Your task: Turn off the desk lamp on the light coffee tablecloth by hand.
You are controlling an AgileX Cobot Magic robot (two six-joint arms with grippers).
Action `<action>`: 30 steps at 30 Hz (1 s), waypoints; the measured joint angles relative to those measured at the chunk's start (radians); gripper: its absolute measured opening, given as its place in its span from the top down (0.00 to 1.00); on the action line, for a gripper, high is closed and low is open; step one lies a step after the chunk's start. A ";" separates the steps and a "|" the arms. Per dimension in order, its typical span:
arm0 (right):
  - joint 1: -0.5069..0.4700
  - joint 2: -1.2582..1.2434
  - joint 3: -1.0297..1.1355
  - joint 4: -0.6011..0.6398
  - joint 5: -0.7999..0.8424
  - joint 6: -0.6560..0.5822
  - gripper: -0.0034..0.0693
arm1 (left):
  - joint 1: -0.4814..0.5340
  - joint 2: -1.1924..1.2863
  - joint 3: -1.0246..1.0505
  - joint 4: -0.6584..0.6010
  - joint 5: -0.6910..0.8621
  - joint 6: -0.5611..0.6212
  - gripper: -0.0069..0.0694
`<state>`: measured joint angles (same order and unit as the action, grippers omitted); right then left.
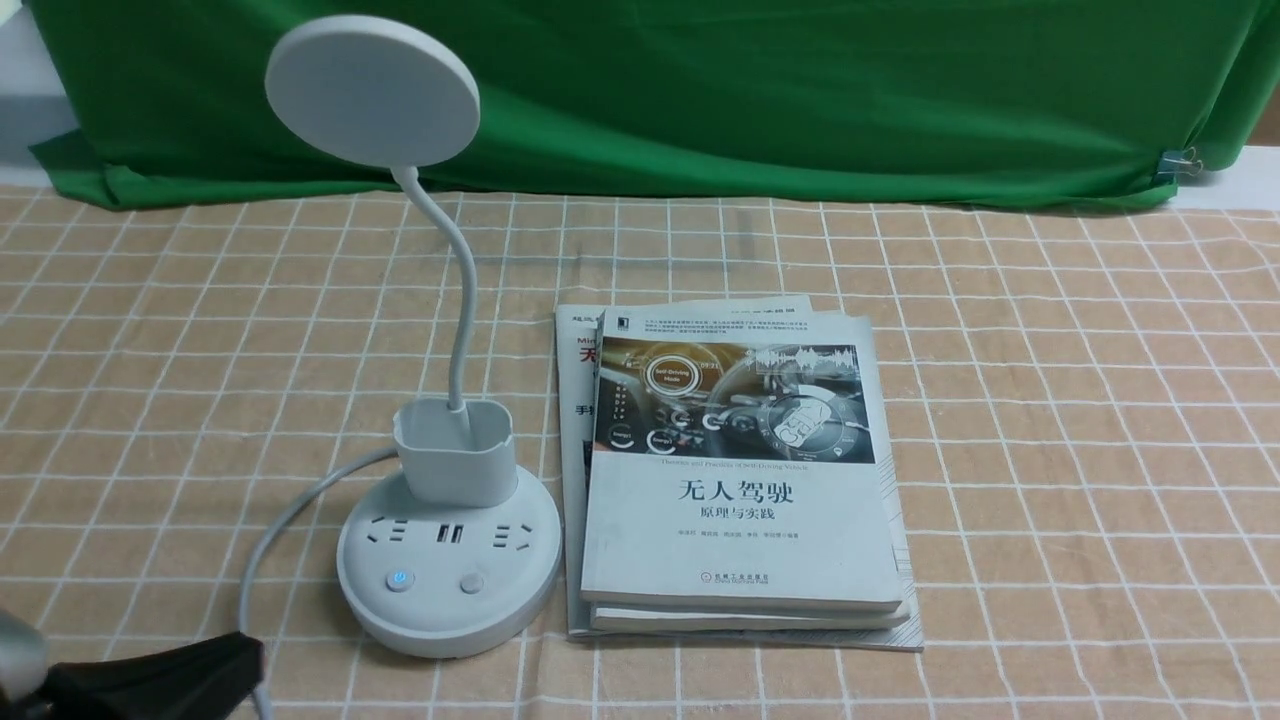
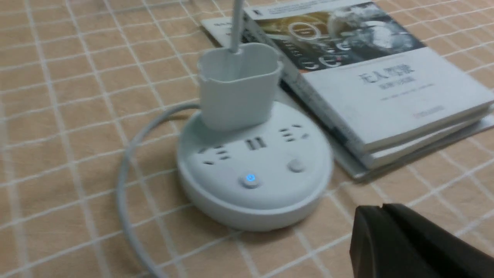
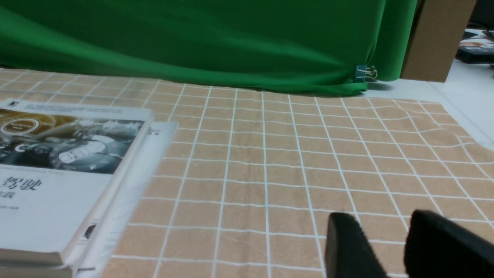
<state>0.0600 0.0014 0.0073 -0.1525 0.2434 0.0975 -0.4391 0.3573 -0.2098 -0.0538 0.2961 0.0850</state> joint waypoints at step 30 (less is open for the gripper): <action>0.000 0.000 0.000 0.000 0.000 0.000 0.62 | 0.462 -0.358 0.216 -0.112 0.000 -0.011 0.91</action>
<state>0.0600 0.0014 0.0073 -0.1525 0.2434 0.0975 0.0230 -0.0005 0.0067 -0.1660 0.2957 0.0738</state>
